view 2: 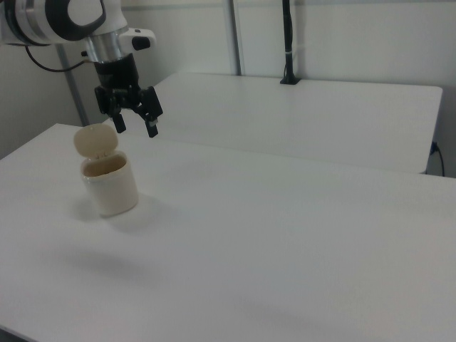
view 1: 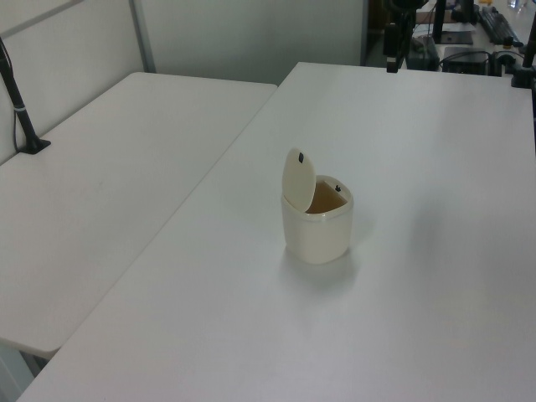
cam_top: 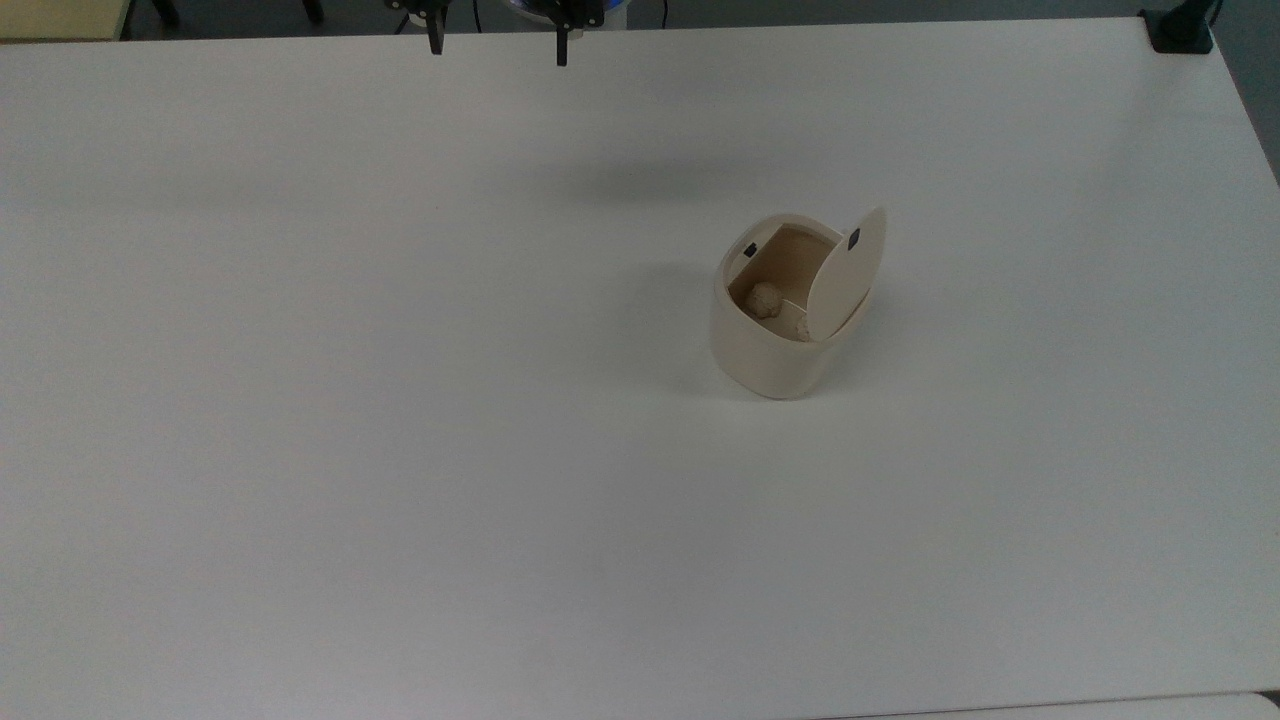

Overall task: Close the trash bin
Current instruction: 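Move the gripper from its start pose toward the open bin lid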

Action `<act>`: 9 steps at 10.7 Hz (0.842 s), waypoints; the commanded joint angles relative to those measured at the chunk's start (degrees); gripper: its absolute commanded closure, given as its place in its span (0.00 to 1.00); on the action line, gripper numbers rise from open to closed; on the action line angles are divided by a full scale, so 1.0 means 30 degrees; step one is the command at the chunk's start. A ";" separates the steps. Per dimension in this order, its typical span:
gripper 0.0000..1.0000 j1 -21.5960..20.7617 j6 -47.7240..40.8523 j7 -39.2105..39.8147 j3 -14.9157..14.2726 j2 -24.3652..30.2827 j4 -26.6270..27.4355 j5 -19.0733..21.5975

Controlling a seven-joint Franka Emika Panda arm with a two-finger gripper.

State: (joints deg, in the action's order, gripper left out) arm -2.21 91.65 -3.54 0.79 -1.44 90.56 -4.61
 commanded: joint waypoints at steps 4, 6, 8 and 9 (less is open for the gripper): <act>0.47 0.0005 -0.0461 -0.0049 0.0060 0.0480 0.0369 -0.0162; 0.89 0.0005 -0.0432 0.0009 0.0031 0.0450 0.0368 -0.0161; 0.92 0.0005 -0.0461 0.0009 0.0031 0.0450 0.0369 -0.0162; 0.92 0.0005 -0.0461 0.0009 0.0031 0.0479 0.0397 -0.0162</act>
State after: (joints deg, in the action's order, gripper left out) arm -2.21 91.64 -3.54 0.79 -1.44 90.59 -4.61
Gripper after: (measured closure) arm 0.806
